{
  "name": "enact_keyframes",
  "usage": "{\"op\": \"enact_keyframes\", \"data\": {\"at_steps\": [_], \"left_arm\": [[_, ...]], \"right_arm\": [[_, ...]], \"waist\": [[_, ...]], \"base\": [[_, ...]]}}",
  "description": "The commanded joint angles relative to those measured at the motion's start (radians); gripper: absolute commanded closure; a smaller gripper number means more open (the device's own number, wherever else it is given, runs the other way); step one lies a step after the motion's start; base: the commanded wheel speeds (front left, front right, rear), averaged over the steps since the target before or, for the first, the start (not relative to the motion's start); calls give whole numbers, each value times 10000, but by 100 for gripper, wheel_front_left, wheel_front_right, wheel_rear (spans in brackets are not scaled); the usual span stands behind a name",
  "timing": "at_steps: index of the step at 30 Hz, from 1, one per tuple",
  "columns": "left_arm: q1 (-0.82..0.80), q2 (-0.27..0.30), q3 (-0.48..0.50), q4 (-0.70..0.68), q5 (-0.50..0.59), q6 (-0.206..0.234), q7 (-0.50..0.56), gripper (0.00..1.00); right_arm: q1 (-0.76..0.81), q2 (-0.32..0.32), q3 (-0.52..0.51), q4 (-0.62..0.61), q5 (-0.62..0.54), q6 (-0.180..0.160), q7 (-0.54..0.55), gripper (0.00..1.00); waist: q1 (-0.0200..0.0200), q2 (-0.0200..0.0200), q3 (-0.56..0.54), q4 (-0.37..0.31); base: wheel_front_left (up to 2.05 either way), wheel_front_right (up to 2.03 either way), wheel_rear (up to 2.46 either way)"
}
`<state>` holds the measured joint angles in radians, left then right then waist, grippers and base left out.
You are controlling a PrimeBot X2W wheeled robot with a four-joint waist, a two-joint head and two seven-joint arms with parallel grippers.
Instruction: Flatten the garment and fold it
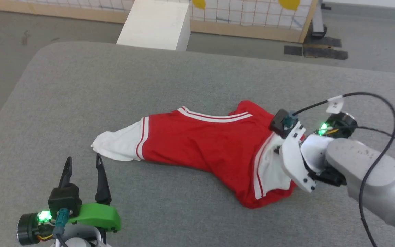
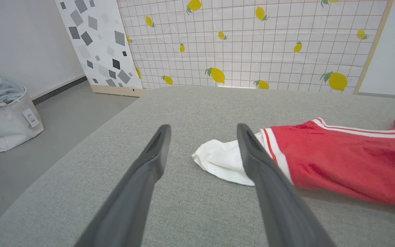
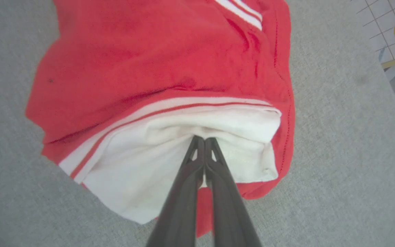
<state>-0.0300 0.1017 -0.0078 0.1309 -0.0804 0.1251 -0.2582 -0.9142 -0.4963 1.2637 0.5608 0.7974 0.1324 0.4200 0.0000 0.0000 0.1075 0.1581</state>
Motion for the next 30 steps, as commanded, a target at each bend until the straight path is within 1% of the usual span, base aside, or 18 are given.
{"op": "enact_keyframes", "data": {"at_steps": [1,5,8,12,14,16,19,22,26,30], "left_arm": [[126,-54,75,15,102,-46,-36,0],[358,-93,221,-6,159,-77,-36,0],[538,-128,335,-74,187,-71,-36,0],[718,-169,436,-148,216,-105,-36,0],[741,-195,442,-168,243,-121,-36,0],[728,-224,411,-196,275,-146,-36,0],[682,-263,333,-246,333,-155,-36,0],[544,-270,330,-206,354,-234,-36,0],[432,-272,323,-72,394,-333,-36,0],[440,-259,399,51,425,-359,-36,0]], "right_arm": [[-239,-151,-15,-127,6,-17,-318,100],[-286,-840,-275,-782,-7,-17,-1142,100],[-88,-1649,-820,-1262,-114,-17,-1520,100],[641,-2654,-1741,-1613,-119,-17,-1633,100],[1189,-3056,-2130,-1604,-115,-17,-1498,100],[1831,-3247,-2457,-1560,-2,-17,-1328,100],[2681,-3263,-2837,-1294,182,-17,-1111,100],[3460,-2953,-3095,-725,516,-17,-768,100],[4106,-2518,-3071,-7,613,-17,-474,100],[4434,-2085,-3142,295,841,-17,-617,100]], "waist": [[0,0,-193,-199],[0,0,-408,-466],[0,0,-529,-715],[0,0,-600,-1062],[0,0,-585,-1190],[0,0,-546,-1283],[0,0,-430,-1341],[0,0,-291,-1331],[0,0,-191,-1251],[0,0,-242,-1258]], "base": [[0,0,0],[0,0,0],[0,0,0],[0,0,0],[0,0,0],[0,0,0],[0,0,0],[0,0,0],[0,0,0],[0,0,0]]}}
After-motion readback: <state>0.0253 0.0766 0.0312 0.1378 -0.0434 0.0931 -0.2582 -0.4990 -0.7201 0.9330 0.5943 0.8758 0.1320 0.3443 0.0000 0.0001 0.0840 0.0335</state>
